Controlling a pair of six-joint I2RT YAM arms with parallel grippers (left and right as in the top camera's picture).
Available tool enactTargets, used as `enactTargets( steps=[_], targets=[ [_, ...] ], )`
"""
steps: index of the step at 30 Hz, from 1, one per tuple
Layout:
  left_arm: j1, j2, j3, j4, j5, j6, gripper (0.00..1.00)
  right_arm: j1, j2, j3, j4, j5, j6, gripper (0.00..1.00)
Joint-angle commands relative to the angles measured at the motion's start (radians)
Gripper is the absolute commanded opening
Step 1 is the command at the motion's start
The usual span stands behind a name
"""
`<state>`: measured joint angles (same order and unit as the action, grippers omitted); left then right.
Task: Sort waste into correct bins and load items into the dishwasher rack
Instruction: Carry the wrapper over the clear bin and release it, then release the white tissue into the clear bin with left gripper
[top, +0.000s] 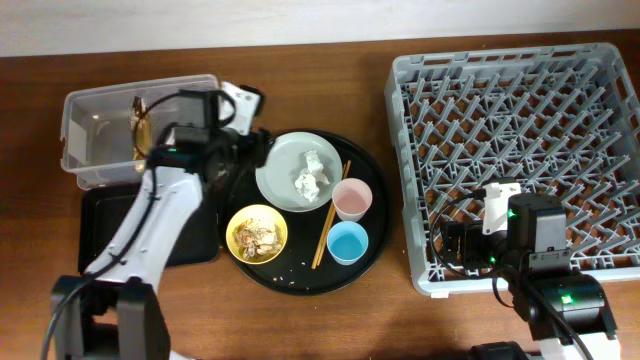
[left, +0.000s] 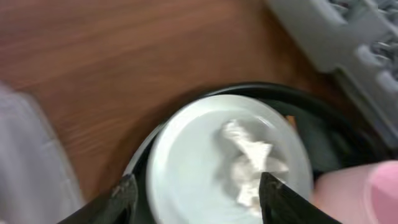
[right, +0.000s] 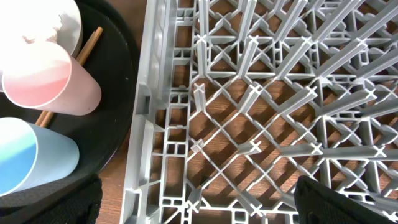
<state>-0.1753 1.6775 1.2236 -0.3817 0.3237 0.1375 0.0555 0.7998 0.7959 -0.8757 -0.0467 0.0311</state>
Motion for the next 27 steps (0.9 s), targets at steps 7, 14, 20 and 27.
enactTargets(
  steps=[7,14,20,27],
  targets=[
    [-0.231,0.269,0.008,0.006,-0.032,0.006,0.66,-0.005,-0.001,0.022,0.000,-0.006,0.011,0.99],
    [-0.208,0.234,0.032,-0.015,-0.119,0.006,0.00,-0.005,-0.001,0.022,-0.001,-0.006,0.011,0.99],
    [-0.016,-0.076,0.035,-0.023,-0.262,0.005,0.00,-0.005,-0.001,0.022,0.000,-0.006,0.011,0.99],
    [0.262,0.011,0.034,0.003,-0.269,-0.085,0.06,-0.005,-0.001,0.022,-0.001,-0.006,0.011,0.99]
  ],
)
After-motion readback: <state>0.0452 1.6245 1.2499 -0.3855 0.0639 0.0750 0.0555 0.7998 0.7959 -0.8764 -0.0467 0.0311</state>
